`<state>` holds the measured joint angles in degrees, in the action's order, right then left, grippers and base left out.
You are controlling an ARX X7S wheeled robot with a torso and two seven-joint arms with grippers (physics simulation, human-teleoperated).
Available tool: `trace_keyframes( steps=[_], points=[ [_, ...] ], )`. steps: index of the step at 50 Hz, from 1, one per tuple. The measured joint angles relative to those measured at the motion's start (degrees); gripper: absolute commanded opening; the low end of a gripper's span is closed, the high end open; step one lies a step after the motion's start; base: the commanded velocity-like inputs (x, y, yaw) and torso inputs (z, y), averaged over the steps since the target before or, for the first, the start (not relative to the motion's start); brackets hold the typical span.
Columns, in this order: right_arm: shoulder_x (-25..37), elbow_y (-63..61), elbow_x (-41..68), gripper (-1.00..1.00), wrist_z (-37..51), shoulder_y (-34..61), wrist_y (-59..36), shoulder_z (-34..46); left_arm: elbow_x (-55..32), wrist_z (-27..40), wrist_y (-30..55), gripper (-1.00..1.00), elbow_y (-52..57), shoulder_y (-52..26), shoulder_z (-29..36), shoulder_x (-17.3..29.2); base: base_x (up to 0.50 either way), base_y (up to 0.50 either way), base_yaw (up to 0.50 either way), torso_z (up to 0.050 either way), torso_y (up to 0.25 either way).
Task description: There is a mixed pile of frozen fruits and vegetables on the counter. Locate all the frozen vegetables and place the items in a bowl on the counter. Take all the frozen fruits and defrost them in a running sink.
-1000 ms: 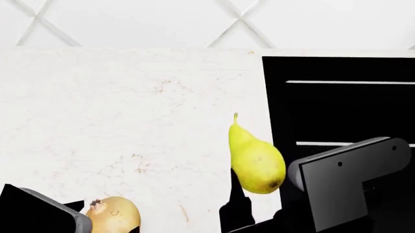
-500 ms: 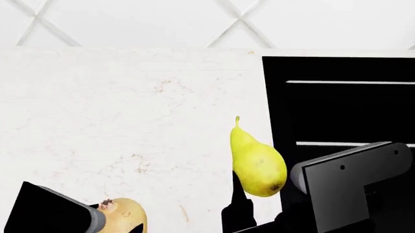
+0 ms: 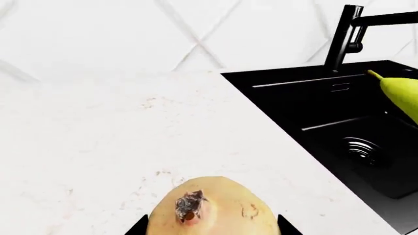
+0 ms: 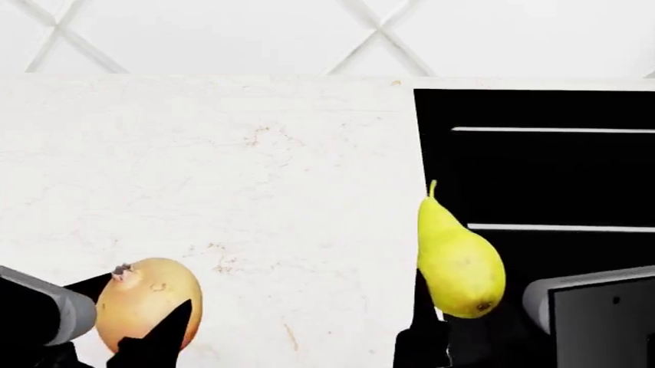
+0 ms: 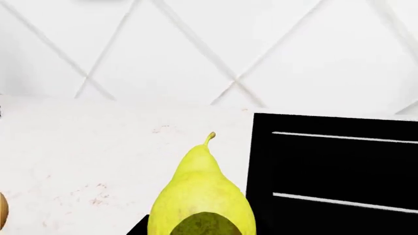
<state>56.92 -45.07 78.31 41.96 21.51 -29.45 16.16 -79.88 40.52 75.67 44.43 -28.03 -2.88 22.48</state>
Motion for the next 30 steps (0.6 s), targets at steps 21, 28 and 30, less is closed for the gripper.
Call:
trace_keyframes(
  steps=[21,28,30],
  points=[
    [2.2,-3.9,-1.7,-1.00,5.4,-3.1,1.0,-2.0,-5.8,4.3,-3.4,-1.00,6.8,2.8,-8.7,4.1,0.00,0.00,0.00,0.000,0.000],
    [2.4,-4.3,-1.5,-1.00,6.0,-3.4,1.3,-2.2,-4.8,3.6,-3.9,-1.00,7.6,3.6,-9.4,4.8,0.02,-0.43,0.00,0.000,0.001],
    [2.5,-4.4,-1.5,-1.00,6.2,-3.3,1.2,-2.3,-4.7,3.4,-4.1,-1.00,7.8,3.8,-9.5,4.8,0.03,-0.37,0.00,0.000,0.000]
  ],
)
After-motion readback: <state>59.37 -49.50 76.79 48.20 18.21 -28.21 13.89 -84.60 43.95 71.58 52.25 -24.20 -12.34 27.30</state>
